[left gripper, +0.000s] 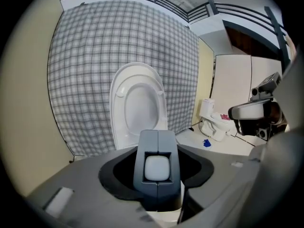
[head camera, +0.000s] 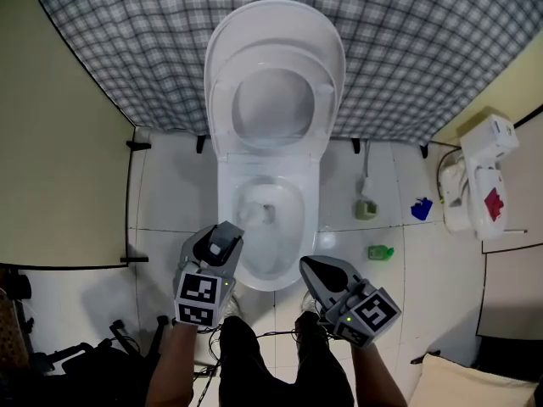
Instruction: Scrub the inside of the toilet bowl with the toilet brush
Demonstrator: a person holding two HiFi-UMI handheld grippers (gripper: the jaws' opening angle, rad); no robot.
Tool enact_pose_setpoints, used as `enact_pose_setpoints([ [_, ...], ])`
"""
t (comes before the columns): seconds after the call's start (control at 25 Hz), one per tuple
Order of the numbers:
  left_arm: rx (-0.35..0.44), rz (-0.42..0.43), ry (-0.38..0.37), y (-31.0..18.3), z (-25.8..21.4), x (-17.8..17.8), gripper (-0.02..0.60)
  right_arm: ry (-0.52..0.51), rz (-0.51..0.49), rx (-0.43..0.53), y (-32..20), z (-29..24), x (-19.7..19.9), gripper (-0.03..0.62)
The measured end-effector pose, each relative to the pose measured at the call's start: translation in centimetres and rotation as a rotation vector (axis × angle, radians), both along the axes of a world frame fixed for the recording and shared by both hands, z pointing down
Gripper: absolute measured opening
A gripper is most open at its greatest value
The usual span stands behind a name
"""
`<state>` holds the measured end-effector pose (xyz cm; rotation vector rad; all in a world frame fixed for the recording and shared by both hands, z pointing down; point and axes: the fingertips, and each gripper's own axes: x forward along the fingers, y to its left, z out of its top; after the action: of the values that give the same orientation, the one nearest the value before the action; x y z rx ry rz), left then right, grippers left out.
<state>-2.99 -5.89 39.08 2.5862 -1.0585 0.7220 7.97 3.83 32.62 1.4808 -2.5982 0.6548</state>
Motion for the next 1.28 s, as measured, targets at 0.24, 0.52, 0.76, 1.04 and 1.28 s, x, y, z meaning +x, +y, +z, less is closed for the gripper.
enact_pose_setpoints([
  [0.24,-0.019,-0.014,-0.041,-1.4,6.5,3.3,0.213,0.024,-0.012,-0.015,-0.6,2.3,1.7,0.0],
  [0.52,0.013,-0.103,-0.081,-5.6,13.4,5.2,0.213,0.03,-0.016,-0.011,-3.1,5.0,3.8,0.0],
  [0.76,0.064,-0.186,-0.066,-8.7,15.1,5.4,0.213,0.027,0.002,-0.051,-3.4,6.6,5.1,0.0],
  [1.04,0.065,-0.159,-0.04,-10.2,17.1,7.9,0.213,0.044,0.016,-0.078,-3.6,8.2,6.5,0.0],
  [1.28,0.025,-0.132,-0.033,-10.5,19.1,9.6,0.213,0.045,0.036,-0.089,-3.5,8.6,7.4,0.0],
])
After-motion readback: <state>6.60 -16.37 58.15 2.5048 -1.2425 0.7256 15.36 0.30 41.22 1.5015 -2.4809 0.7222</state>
